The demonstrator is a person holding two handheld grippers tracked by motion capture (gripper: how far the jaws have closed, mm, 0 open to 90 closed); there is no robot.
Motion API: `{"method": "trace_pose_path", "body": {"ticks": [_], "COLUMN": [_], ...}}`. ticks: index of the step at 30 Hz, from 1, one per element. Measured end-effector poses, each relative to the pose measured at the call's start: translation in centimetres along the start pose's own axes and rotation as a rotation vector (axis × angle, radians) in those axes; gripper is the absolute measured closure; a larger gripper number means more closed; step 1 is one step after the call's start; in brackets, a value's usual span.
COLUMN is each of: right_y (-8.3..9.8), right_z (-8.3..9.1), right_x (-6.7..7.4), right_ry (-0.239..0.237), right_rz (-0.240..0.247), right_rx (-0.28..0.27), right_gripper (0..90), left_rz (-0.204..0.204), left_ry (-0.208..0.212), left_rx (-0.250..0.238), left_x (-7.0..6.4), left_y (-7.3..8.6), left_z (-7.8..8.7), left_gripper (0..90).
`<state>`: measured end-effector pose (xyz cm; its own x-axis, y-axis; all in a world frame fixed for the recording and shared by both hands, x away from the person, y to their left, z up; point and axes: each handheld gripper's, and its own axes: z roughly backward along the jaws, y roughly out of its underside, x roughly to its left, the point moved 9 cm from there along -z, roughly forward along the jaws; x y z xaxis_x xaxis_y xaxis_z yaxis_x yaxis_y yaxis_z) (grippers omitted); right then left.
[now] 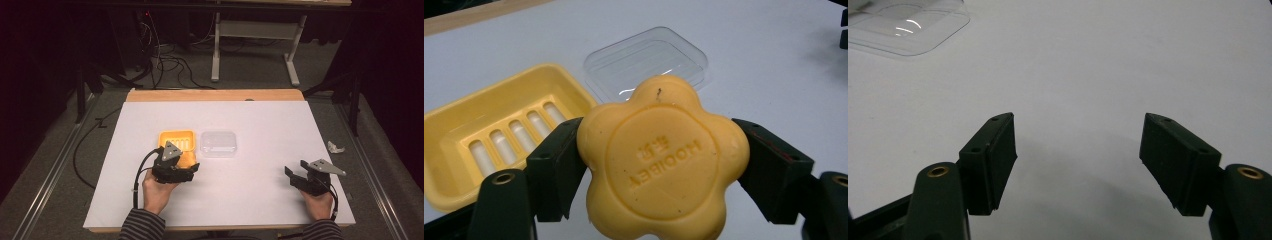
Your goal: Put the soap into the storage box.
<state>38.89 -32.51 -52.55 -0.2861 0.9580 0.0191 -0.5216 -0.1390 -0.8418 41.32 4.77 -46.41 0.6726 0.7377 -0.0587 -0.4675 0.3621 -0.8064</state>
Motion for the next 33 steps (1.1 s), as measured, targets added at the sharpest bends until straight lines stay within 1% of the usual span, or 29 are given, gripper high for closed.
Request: {"method": "trace_pose_path", "body": {"ticks": [9,22,24,25,28,33], "right_y": [0.0,0.0,0.0,0.0,0.0,0.0], "right_z": [0.0,0.0,0.0,0.0,0.0,0.0], "right_x": [0.0,0.0,0.0,0.0,0.0,0.0], "right_ry": [0.000,-0.001,-0.001,-0.001,-0.001,0.002], "right_rz": [0.002,0.001,0.002,-0.002,-0.001,-0.003], "right_rx": [0.000,-0.001,-0.001,0.000,-0.002,-0.004], "right_gripper": [31.0,30.9,30.9,30.9,30.9,30.9], "left_rz": [-0.005,-0.006,-0.003,0.002,0.015,0.034], "left_ry": [-0.016,-0.045,-0.058,-0.056,-0.069,-0.084], "left_rx": [0.001,0.018,0.016,0.019,0.022,0.016], "left_x": [0.8,2.4,2.8,3.0,3.6,4.4], "left_y": [-0.9,-1.4,-1.4,-1.4,-1.3,-1.4], "left_z": [0.3,-0.4,-0.5,-0.6,-0.7,-0.8], "left_gripper": [26.3,26.3,26.4,26.3,26.4,26.3]}}
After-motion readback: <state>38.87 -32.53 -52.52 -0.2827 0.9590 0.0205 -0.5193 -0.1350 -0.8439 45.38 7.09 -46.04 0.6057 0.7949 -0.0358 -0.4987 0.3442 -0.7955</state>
